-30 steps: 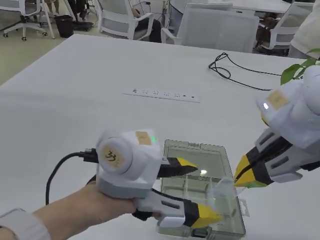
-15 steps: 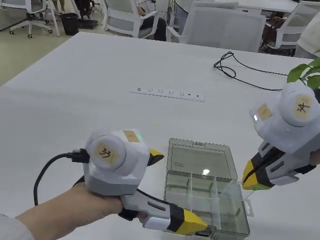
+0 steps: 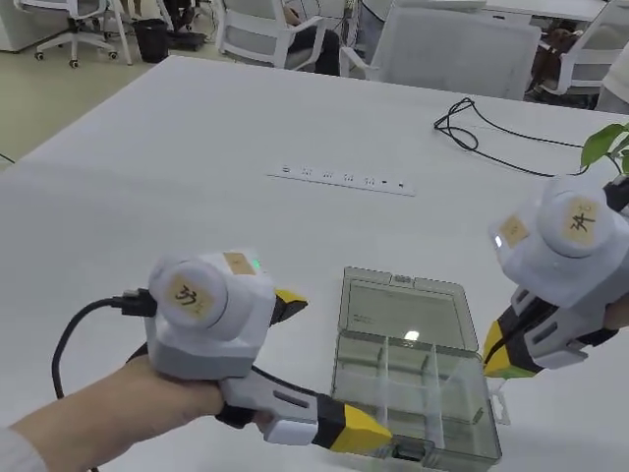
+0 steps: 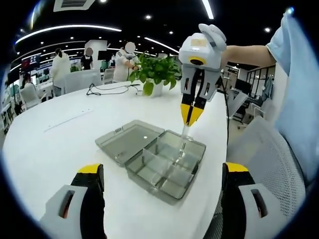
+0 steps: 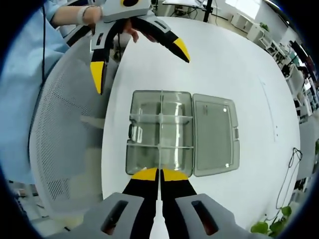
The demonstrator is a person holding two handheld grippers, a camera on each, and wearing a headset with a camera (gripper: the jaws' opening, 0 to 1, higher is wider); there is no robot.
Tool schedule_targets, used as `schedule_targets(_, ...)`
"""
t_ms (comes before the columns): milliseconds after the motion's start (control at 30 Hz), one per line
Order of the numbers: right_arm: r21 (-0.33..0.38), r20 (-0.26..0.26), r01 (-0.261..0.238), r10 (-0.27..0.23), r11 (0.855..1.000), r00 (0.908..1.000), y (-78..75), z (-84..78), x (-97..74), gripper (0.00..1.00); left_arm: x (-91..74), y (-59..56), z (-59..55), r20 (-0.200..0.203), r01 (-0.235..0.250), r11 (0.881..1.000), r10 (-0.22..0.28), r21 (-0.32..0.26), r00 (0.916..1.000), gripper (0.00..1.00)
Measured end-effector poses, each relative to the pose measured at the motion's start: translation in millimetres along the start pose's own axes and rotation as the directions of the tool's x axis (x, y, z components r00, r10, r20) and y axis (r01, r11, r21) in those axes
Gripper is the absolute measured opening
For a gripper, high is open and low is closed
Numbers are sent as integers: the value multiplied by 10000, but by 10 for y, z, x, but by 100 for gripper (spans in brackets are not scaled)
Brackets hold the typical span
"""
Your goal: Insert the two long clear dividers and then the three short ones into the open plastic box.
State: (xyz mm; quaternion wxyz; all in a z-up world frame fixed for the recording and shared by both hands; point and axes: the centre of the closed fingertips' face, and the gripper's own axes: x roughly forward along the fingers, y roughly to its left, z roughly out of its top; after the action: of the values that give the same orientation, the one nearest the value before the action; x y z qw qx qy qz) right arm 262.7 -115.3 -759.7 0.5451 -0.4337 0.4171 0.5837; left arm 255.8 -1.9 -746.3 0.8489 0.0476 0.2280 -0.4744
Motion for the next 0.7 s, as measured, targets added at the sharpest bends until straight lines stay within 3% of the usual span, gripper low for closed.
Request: schedule_targets(700, 223, -105, -209, 211, 9995, 9997, -19, -17, 63, 3, 0, -21, -40, 70, 111, 9996, -109, -262, 9999, 99)
